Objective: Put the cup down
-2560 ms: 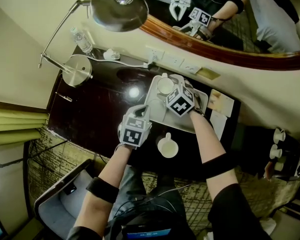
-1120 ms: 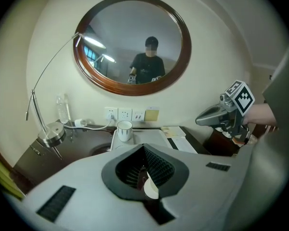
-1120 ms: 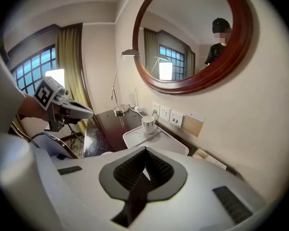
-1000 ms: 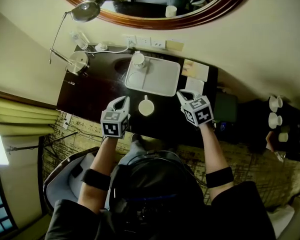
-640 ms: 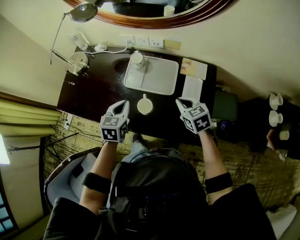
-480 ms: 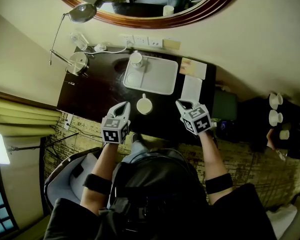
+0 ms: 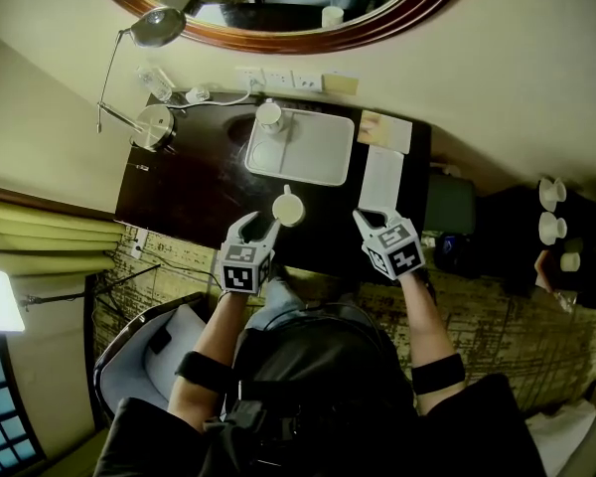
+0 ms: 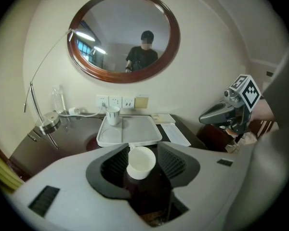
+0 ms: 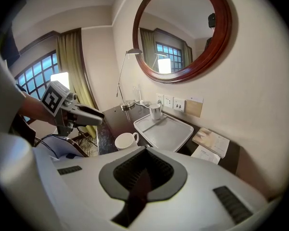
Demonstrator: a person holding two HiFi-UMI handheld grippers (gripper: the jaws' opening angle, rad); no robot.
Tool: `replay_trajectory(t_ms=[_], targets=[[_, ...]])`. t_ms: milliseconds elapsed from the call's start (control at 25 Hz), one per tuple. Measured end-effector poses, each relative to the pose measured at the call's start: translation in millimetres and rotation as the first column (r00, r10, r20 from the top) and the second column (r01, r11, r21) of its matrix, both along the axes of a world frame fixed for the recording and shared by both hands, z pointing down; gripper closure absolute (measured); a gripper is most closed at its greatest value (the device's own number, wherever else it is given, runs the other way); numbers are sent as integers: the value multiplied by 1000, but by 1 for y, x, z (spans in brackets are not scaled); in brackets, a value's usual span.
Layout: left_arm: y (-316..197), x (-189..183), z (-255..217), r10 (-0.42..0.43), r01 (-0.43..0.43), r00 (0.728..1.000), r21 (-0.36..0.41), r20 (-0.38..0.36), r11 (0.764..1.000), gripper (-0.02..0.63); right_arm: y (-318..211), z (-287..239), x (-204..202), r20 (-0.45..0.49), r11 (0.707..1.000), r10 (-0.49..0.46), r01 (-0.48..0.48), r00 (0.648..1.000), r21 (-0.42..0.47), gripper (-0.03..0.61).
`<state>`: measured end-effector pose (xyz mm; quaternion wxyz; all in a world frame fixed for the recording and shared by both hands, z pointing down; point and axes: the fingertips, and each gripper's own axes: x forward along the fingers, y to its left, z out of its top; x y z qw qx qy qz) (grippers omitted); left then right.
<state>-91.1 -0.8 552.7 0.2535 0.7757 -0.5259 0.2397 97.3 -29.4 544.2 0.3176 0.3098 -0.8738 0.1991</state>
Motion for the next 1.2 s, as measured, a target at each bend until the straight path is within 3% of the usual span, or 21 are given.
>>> replay_trajectory(t_ms=[240,440,760,1040,1080,1160,1200], targets=[[10,31,44,51,-54,998,-140,-22,989,146,14,16,3,-16,999,13,-13,1000,-29,578],[-5,45,77,79,-80,997,-197,-11,977,41,21,28,2,-18,998,25,-26,1000,-57,578],[-33,48,123,130,-111,989,-245,63,963,37,31,55,-8,-23,992,37,-39,999,-119,578],[-42,48,148,157,-129,984,-271,86,954,37,32,75,-13,-33,987,33,-37,999,-157,578],[-42,48,149,162,-133,983,-269,91,954,47,32,77,-13,-34,986,31,-37,999,-163,578],[-44,44,149,164,-131,980,-258,109,957,194,31,80,-14,-34,985,30,-35,999,-168,578],[-44,43,148,163,-130,980,-252,115,959,195,32,82,-14,-35,984,29,-35,999,-174,578]])
